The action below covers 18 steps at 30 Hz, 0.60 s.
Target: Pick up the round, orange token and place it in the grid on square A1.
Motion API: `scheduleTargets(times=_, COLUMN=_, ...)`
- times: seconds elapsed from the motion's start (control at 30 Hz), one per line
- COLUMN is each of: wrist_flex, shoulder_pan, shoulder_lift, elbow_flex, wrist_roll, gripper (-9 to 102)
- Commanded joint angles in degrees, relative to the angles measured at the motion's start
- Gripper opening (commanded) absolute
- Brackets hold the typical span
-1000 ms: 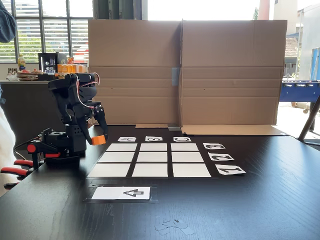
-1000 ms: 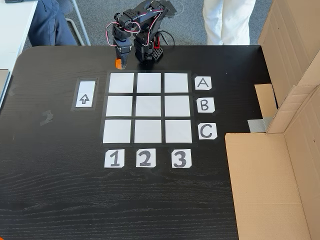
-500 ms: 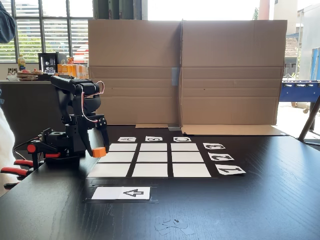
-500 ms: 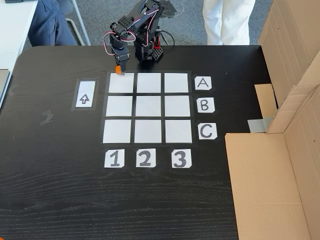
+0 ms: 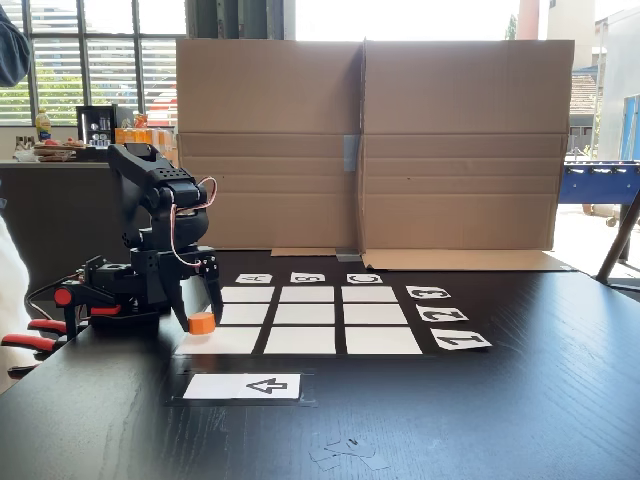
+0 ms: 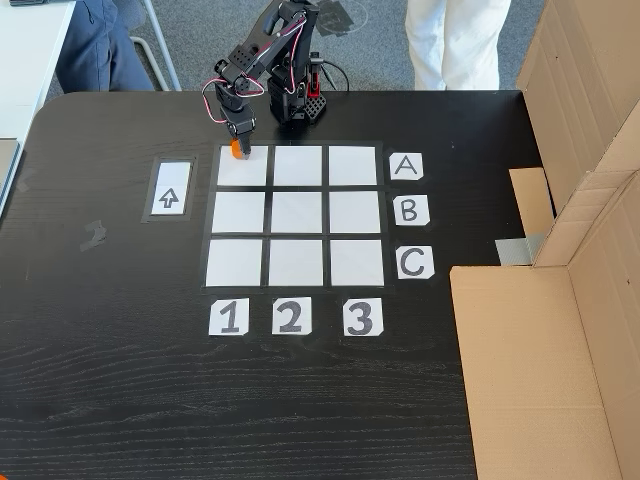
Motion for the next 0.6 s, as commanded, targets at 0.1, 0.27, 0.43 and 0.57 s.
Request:
scheduleTargets(times=0.1, wrist_flex=-2.5, shoulder_pan=-0.8, shoulder_lift=-2.4, elbow_flex=-2.7, wrist_roll=-0.5, gripper=13)
scheduleTargets(times=0.27, wrist_flex=-3.3, shoulder_pan=-1.1, shoulder_lift=-4.4, elbow_flex=-4.3, wrist_roll=-0.4, gripper=13)
scheduleTargets(times=0.43, wrist_flex=-4.0, shoulder_pan=-1.7, shoulder_lift=-5.0, elbow_flex=-5.4, wrist_roll=-0.2, gripper=13)
scheduleTargets(times=0.57, wrist_flex=-4.7, shoulder_pan=-2.3, shoulder_lift=-5.0, elbow_flex=-5.6, wrist_roll=-0.1, gripper=13)
